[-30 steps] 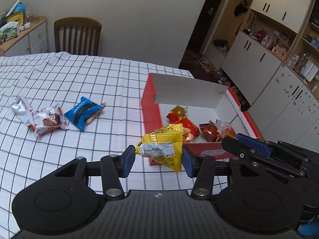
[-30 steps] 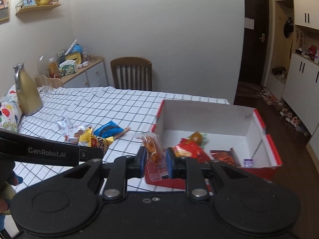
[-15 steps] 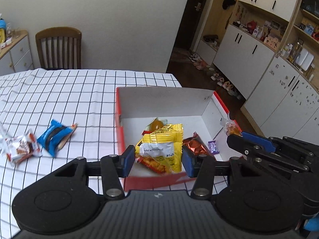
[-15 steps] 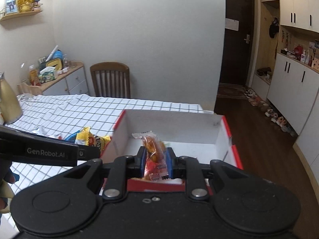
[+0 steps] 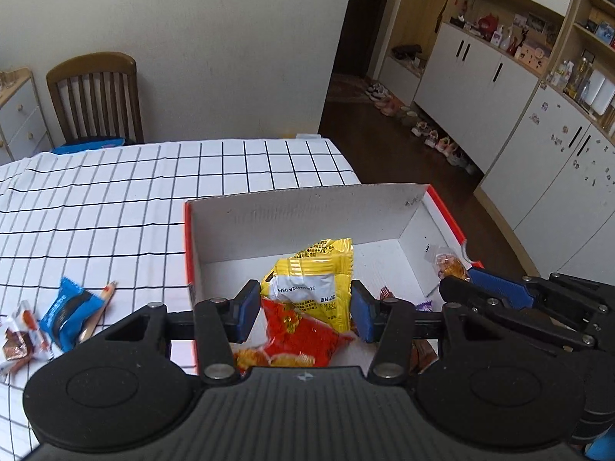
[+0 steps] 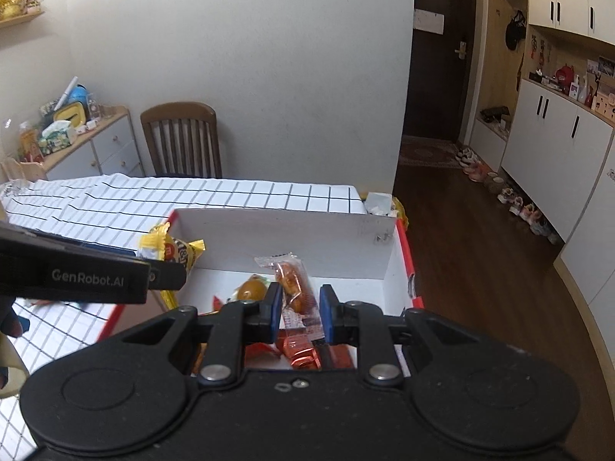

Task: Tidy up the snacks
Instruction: 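Open both grippers to drop the pastry and yellow packet into the box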

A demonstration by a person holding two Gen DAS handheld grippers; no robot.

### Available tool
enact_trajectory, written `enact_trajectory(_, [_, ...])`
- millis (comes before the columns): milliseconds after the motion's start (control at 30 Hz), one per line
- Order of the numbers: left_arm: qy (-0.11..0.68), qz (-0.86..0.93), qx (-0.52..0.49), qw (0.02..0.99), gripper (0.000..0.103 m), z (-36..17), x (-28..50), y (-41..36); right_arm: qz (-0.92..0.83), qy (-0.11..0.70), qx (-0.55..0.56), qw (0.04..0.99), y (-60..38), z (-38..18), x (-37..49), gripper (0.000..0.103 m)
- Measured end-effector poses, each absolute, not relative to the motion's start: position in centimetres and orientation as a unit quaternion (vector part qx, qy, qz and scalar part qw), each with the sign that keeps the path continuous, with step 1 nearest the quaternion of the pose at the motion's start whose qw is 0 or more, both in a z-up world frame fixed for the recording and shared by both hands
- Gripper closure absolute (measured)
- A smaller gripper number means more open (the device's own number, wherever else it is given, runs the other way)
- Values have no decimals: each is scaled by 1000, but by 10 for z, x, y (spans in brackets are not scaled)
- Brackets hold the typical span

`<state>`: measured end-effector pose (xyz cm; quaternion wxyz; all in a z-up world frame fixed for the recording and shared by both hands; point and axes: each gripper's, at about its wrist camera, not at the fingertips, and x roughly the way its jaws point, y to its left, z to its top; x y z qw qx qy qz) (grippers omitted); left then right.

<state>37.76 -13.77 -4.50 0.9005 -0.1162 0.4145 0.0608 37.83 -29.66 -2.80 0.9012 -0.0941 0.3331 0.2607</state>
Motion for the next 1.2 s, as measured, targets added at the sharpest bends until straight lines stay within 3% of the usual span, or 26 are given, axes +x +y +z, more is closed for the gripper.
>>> enact_trajectory(500, [481, 70, -116, 866, 54, -89, 440, -114, 246, 399, -112, 876, -270, -68, 442, 84])
enact_trajectory(1200, [513, 74, -55, 853, 53, -112, 449, -130, 230, 472, -129, 841, -262, -104, 464, 81])
